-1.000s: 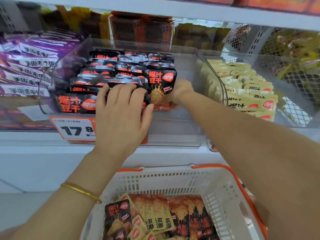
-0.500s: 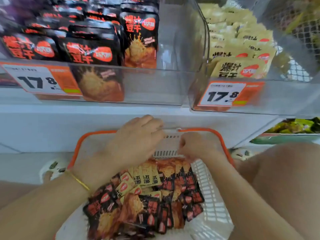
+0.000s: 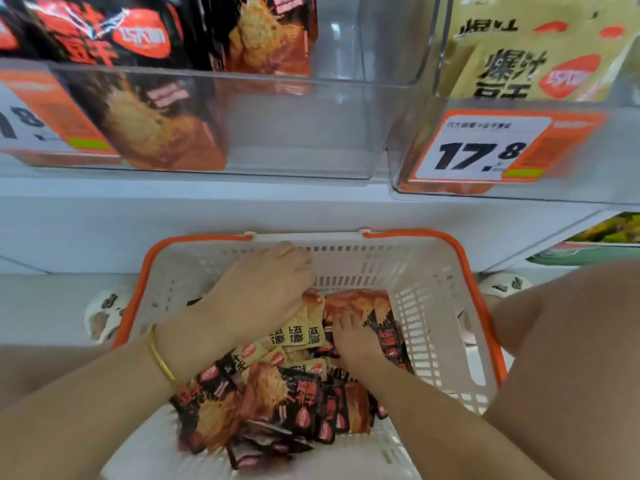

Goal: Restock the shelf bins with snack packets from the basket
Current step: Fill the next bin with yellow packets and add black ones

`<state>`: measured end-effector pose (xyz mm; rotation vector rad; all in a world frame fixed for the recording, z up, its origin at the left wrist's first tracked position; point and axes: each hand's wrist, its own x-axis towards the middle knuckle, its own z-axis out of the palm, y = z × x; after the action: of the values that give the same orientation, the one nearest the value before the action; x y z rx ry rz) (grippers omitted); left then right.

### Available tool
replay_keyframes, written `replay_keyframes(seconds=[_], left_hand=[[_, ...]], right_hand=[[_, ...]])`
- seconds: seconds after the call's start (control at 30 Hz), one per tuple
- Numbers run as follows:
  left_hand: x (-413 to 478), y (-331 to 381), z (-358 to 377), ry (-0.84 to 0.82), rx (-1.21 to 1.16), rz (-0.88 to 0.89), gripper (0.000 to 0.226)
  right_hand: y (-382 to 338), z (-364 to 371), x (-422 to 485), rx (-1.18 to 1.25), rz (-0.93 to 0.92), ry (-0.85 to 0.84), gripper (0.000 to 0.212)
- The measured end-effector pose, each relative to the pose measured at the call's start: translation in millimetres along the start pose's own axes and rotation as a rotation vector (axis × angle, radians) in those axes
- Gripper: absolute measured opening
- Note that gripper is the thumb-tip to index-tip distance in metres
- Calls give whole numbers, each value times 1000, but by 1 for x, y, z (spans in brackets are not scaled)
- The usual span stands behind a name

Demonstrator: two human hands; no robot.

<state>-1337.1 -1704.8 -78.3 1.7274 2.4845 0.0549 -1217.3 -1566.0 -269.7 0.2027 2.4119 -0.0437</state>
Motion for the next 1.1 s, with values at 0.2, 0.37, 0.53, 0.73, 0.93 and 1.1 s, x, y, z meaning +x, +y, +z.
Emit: replay_keyframes(seconds=[0.2,0.37,0.53,0.73,0.93,1.1], left_hand=[[4,7,-1,17,8,12,22],[10,22,-2,-157,-71,-43,32],[9,32,-15,-255,-178,-103,68],[-3,22,-70,-8,-415,-235,18],[-27,-3,-138,196,-981,-214,36],[-24,-17,-177,909,-1036,-217,29]], right_hand=[[13,-34,-23,62,24,29,27],[27,-100,-45,895,243,68,32],[12,-169,-115,1816,128,-30,16],[9,-190,-149,1762,-2,103,55],[-5,-228,-189,1504,-327,430,18],[-13,-315,-201,1342,-323,936,30]])
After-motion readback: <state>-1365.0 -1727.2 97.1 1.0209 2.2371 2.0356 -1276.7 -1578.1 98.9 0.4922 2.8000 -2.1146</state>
